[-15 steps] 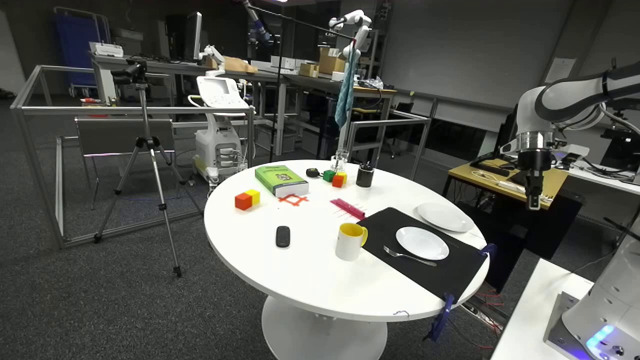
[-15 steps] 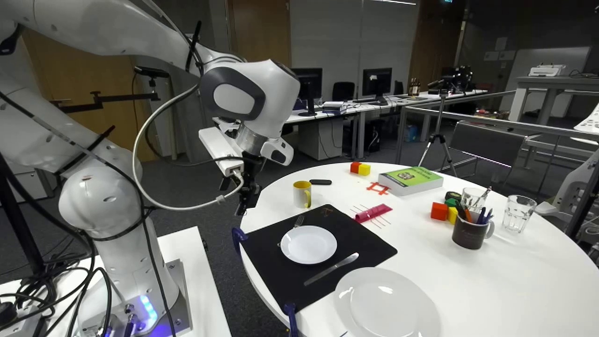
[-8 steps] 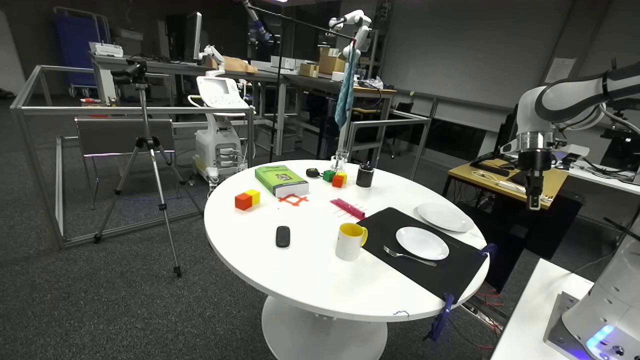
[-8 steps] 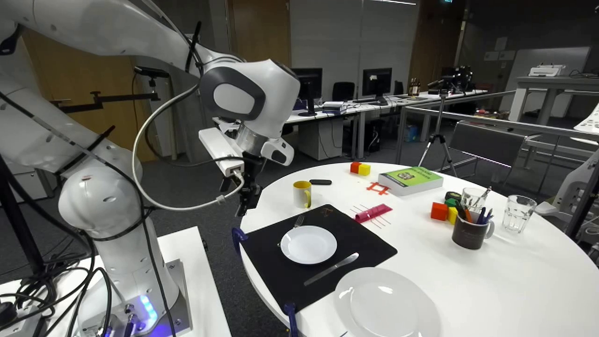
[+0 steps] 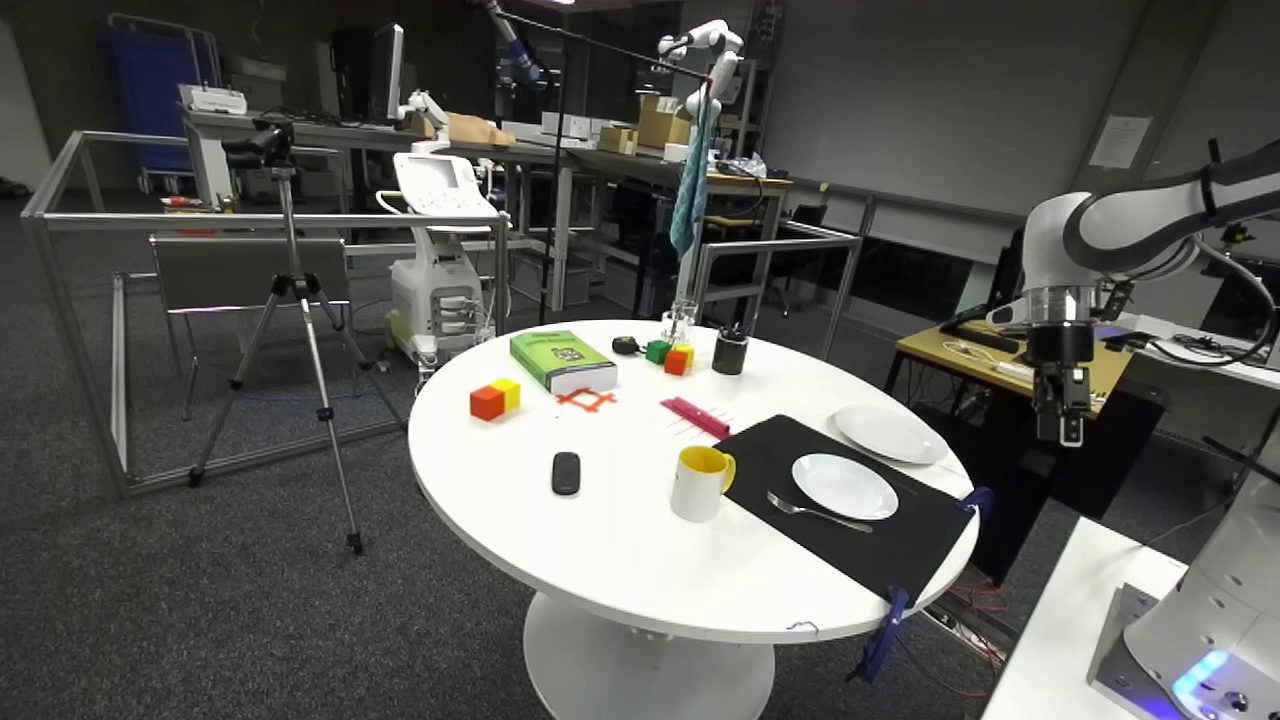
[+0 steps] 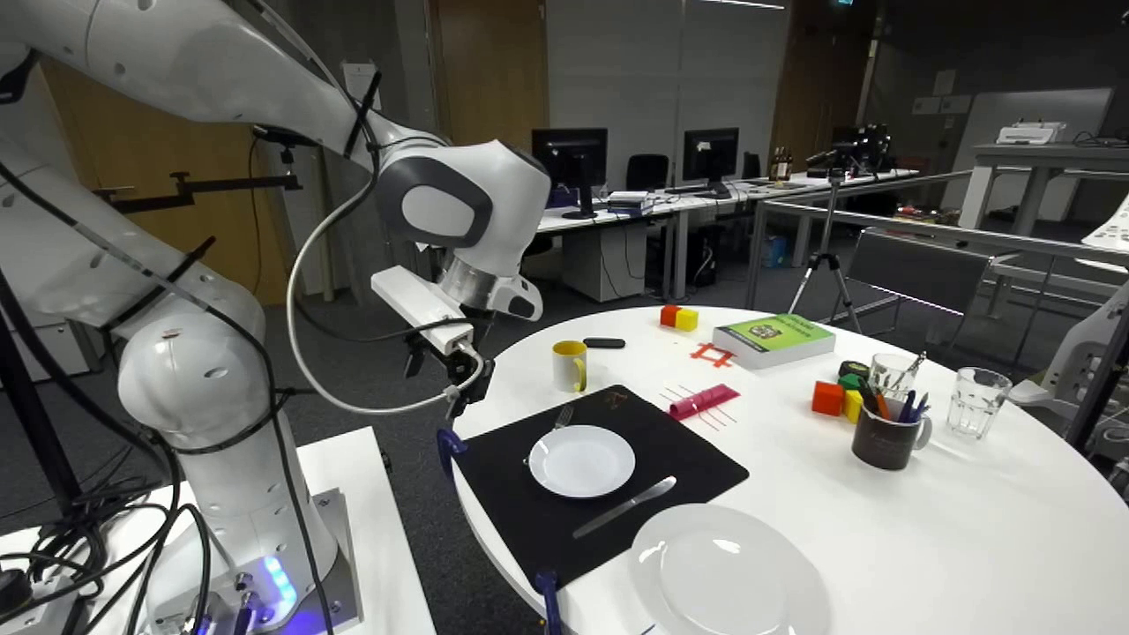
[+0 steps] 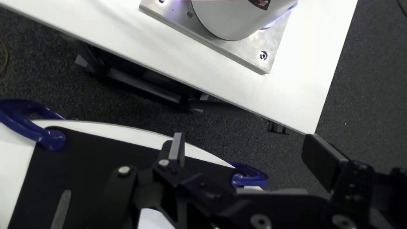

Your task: Put the fork on the black mat in a straightened up position and move the white plate slightly to the left

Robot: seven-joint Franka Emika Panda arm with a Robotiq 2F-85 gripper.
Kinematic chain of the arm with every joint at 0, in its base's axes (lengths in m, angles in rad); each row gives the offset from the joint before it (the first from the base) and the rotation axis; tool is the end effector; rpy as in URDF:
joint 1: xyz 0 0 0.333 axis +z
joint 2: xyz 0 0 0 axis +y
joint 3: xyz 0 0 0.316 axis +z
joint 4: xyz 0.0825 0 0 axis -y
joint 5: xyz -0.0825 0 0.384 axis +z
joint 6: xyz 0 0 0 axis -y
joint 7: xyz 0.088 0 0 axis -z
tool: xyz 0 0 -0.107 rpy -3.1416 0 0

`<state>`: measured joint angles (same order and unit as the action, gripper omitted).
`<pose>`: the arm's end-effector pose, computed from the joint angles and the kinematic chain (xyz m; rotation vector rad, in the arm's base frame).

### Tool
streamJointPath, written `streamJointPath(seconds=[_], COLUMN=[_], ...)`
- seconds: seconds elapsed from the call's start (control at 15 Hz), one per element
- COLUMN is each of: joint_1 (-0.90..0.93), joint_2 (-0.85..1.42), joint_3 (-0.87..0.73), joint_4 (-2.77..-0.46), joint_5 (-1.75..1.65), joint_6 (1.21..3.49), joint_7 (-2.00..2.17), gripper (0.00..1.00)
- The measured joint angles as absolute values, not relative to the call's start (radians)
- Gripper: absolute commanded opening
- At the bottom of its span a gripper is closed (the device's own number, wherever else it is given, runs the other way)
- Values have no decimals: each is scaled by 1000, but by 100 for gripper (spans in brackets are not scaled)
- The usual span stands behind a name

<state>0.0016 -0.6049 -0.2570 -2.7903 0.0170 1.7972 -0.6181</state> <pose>0.2840 -0.0618 0.3490 -2.7372 -0.5968 0.4347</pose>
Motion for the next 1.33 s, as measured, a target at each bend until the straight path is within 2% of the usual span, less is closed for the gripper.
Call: streamJointPath(seconds=[1.33], joint_1=[237], joint_2=[-456], joint_3=[-29], joint_4=[-2788], joint_5=[144], joint_6=[2361], joint_7=[-564], gripper=[100])
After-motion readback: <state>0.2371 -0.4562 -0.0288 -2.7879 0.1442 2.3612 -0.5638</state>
